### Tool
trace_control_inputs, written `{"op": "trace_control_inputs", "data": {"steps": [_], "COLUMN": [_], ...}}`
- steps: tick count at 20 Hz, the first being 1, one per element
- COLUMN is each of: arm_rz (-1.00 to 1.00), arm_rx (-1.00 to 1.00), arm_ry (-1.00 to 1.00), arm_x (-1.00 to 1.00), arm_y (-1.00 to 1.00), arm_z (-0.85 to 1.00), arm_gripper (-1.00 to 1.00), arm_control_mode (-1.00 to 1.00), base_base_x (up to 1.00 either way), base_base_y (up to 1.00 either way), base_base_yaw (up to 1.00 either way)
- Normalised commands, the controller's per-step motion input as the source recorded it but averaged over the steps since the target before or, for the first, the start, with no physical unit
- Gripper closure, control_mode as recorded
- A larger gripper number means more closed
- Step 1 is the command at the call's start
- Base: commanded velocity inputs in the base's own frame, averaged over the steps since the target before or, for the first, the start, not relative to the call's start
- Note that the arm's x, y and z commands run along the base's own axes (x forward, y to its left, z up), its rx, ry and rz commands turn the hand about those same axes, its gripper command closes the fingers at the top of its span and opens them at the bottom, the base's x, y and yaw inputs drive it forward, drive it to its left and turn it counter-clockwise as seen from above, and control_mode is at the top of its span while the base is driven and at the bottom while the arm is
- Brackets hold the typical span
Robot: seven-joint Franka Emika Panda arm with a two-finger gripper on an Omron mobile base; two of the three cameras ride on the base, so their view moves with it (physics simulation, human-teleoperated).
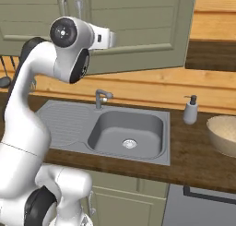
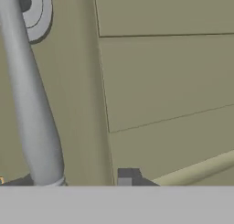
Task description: Open the cabinet, pick up the bread from the cabinet and place it in the basket. Then move the basket to the dining counter.
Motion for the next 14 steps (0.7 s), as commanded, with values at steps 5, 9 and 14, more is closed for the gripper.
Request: {"op": "trace_control_inputs", "data": {"steps": [5,9,14], "arm_rz": [0.0,0.0,0.0], "arm_rx": [0.06,0.08,0.09], "arm_ry": [0.0,0.0,-0.02], "arm_x": [-0.84,-0.8,-0.6], "arm_y": [-1.0,-1.0,-1.0], "arm_z": [0.1,0.02,0.0], "arm_gripper": [1.0,1.0,1.0], "arm_control_mode": [-1.0,-1.0,-1.0], "base_base_x": [0.0,0.0,0.0], "base_base_y": [0.0,0.0,0.0], "base_base_yaw": [0.0,0.0,0.0]}}
